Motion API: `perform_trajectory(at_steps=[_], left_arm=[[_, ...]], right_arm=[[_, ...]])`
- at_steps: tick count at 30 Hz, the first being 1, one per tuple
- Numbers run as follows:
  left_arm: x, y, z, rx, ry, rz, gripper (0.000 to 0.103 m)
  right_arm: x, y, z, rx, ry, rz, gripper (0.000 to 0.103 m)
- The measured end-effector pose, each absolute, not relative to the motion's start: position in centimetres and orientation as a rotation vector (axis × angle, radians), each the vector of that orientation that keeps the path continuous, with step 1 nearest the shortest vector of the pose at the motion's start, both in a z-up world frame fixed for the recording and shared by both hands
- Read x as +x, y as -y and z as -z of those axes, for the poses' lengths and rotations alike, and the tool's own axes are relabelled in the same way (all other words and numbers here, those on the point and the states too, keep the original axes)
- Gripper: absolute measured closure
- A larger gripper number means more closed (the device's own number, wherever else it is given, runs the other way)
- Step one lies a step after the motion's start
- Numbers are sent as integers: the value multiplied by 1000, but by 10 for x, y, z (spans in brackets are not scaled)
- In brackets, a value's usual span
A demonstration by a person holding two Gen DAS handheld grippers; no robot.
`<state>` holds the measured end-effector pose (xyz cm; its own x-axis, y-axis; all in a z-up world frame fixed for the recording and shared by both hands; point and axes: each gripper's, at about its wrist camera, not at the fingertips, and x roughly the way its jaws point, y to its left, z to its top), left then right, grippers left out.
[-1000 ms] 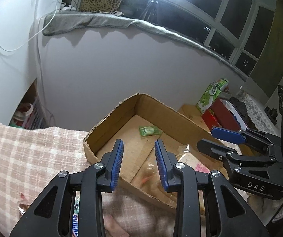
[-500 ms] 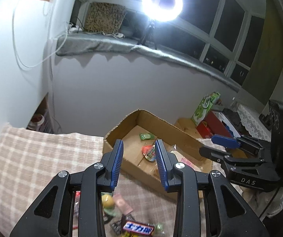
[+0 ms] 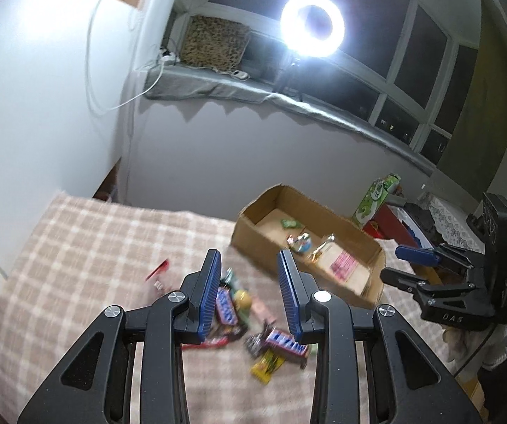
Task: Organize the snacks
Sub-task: 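Drop the green candy and brown ball candy into the box, opening both grippers, then grasp the Snickers bar with the right gripper while the left grasps the yellow candy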
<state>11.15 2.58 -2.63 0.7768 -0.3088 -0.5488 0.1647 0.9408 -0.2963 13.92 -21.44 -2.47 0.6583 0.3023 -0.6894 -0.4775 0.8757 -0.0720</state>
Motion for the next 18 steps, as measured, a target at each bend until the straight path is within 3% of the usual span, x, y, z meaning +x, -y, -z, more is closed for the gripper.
perform_trajectory(at_steps=[18], left_arm=[[80, -18, 91, -227, -785, 310, 72]], right_arm=[[118, 173, 81, -278, -910, -611, 46]])
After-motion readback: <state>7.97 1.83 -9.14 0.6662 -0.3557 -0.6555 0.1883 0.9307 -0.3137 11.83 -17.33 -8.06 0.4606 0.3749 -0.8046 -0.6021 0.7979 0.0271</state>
